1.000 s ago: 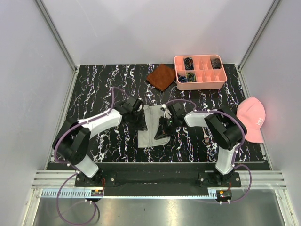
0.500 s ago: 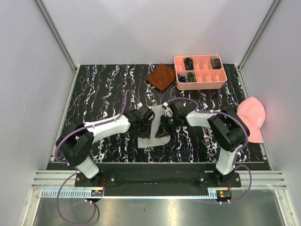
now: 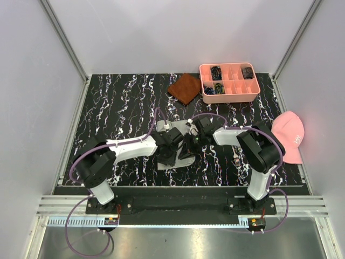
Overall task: Fold the napkin into a case and place the utensils inside
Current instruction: Move the 2/3-rectangle-folded napkin to the center of the board.
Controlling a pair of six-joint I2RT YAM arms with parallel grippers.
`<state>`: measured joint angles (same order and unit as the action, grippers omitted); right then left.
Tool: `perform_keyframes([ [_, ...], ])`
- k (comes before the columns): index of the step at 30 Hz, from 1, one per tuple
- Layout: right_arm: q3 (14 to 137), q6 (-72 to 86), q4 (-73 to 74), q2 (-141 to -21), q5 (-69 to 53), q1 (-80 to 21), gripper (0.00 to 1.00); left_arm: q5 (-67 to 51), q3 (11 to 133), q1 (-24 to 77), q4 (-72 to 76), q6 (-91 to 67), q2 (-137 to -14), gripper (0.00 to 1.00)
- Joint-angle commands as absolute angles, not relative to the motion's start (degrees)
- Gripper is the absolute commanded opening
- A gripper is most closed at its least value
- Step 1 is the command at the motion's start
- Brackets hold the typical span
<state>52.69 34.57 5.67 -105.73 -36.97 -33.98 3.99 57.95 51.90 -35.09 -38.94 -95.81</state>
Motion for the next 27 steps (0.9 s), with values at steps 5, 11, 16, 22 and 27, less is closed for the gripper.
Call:
perform_keyframes([
  [5,51.77,34.45,3.25,-106.43,-37.26,-33.93,0.18,8.53,61.17,52.38,-35.33,-38.85,-98.0,0.14],
  [11,51.24,34.72,2.55,-107.4,-37.53,-33.84,0.17,6.59,61.96,52.56,-35.51,-39.37,-94.05,0.0],
  [16,50.71,35.24,1.93,-107.58,-37.62,-33.93,0.18,5.1,63.19,52.56,-34.9,-39.9,-94.04,0.0],
  [22,50.45,35.59,1.67,-107.49,-37.88,-34.01,0.17,4.39,63.2,52.47,-31.91,-39.99,-97.38,0.0],
  [27,50.36,35.68,2.11,-106.53,-37.79,-34.01,0.17,4.83,63.02,52.21,-31.9,-39.29,-99.94,0.04],
])
